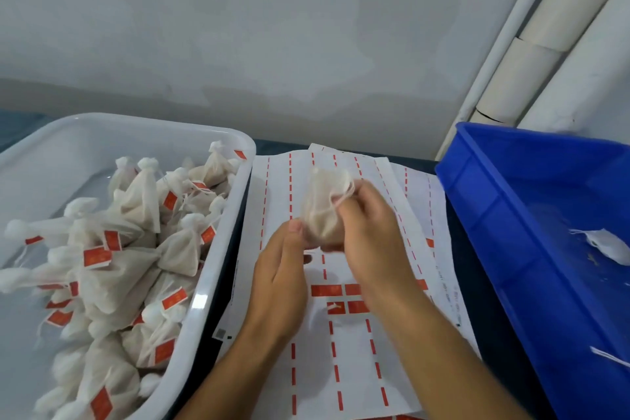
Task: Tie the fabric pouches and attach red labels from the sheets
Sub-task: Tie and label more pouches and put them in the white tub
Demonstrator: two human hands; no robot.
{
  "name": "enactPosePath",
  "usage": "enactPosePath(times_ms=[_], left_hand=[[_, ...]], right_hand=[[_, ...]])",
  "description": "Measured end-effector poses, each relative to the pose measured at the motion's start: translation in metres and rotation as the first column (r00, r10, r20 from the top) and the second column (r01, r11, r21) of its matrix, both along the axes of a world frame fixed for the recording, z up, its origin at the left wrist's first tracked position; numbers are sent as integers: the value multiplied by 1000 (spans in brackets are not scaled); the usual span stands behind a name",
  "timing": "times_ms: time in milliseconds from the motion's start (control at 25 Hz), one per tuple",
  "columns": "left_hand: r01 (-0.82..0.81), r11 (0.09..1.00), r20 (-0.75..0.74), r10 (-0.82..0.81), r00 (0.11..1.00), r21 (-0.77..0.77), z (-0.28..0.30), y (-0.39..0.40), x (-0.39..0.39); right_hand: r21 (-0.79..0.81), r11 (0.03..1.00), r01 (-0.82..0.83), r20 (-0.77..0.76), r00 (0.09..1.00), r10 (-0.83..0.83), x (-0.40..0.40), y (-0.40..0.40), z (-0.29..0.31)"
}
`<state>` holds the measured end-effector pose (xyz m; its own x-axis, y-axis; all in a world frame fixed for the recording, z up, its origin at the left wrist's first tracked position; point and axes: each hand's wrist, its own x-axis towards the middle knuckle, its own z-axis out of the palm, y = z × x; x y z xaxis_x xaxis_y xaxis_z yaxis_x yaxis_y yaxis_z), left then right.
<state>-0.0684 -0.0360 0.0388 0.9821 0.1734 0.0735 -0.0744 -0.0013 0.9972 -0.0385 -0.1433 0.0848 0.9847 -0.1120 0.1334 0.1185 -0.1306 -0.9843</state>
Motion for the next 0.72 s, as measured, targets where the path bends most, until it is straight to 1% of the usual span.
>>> enactPosePath(times_ms=[80, 200, 320, 440, 520, 560, 600, 680, 720], left_hand=[[48, 997, -7, -48, 999, -54, -2, -4, 0], [36, 999, 23, -36, 999, -16, -1, -10, -2], [-13, 1000, -13, 13, 1000, 12, -5, -8, 1], [-56, 998, -48, 56, 997, 11, -7, -5, 3], [-66, 998, -53, 66, 996, 16, -6, -6, 3], [-65, 998, -54, 66, 996, 19, -6, -6, 3], [-63, 998, -54, 64, 996, 24, -6, -7, 3], [-51, 998, -51, 53, 997, 31, -6, -8, 2], [-38, 999, -45, 39, 998, 33, -6, -9, 2]], right_hand=[[-59, 998, -10, -19, 1000, 9, -12, -2, -23], [-72, 996, -51, -36, 998, 48, -24, -10, -37], [-42, 993, -111, -63, 992, 108, -27, -22, -44], [-96, 983, -155, -22, 988, 154, -31, -33, -47], [-84, 981, -175, 6, 984, 176, -35, -38, -46], [-81, 982, -169, 6, 985, 170, -36, -39, -45], [-113, 984, -137, 25, 990, 141, -37, -40, -45], [-240, 970, -22, 117, 992, 51, -37, -39, -45], [-275, 961, 30, 161, 987, 15, -36, -38, -45]])
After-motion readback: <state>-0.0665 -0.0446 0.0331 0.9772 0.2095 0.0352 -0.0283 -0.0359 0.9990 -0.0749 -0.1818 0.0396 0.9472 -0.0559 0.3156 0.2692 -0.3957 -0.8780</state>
